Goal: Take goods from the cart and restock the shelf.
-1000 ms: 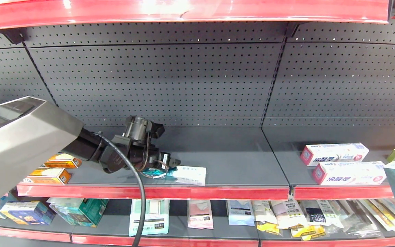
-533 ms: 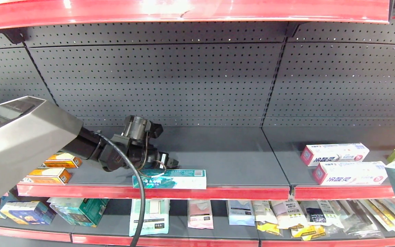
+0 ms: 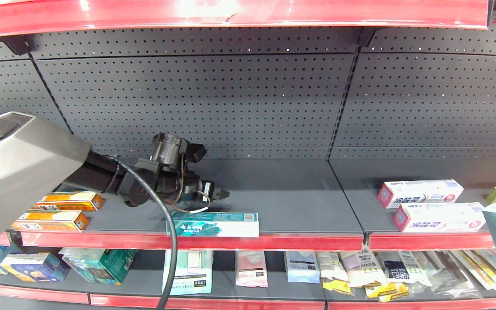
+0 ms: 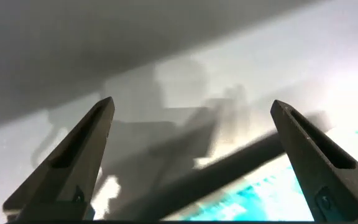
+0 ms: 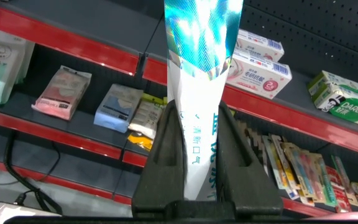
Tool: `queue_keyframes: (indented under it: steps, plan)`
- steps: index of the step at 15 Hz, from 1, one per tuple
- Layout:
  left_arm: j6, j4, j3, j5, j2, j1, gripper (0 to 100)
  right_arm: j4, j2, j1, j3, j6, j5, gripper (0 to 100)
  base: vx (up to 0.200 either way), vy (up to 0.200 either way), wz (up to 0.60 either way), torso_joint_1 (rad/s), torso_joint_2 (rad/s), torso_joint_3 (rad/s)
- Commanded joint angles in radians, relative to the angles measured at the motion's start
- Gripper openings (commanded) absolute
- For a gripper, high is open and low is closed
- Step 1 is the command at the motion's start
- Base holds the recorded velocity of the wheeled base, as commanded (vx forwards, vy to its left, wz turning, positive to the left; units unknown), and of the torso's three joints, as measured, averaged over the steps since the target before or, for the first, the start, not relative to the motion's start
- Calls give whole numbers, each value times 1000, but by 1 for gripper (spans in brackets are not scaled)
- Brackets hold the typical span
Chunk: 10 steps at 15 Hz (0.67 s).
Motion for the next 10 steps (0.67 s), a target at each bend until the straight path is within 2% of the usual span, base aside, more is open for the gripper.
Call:
queue_keyframes:
  steps: [1, 3, 4, 5, 8, 10]
  plan:
    - [2, 9, 36, -10, -59, 2, 100, 0, 7, 0, 5, -1, 0, 0, 0, 0, 0, 0, 0, 0]
    - [2, 9, 74, -21, -97, 2, 100, 0, 7, 0, 10, -1, 0, 0, 0, 0, 0, 0, 0, 0]
    - [7, 9, 114, -62, -137, 0, 100, 0, 9, 0, 12, -1, 0, 0, 0, 0, 0, 0, 0, 0]
    - [12, 9, 135, -70, -151, 0, 100, -1, 9, 0, 13, -1, 0, 0, 0, 0, 0, 0, 0, 0]
    - [73, 9, 192, -71, -189, 0, 100, 0, 12, 0, 18, -1, 2, 0, 0, 0, 0, 0, 0, 0]
    - [88, 9, 209, -65, -210, -2, 100, 0, 15, 0, 18, -1, 2, 0, 0, 0, 0, 0, 0, 0]
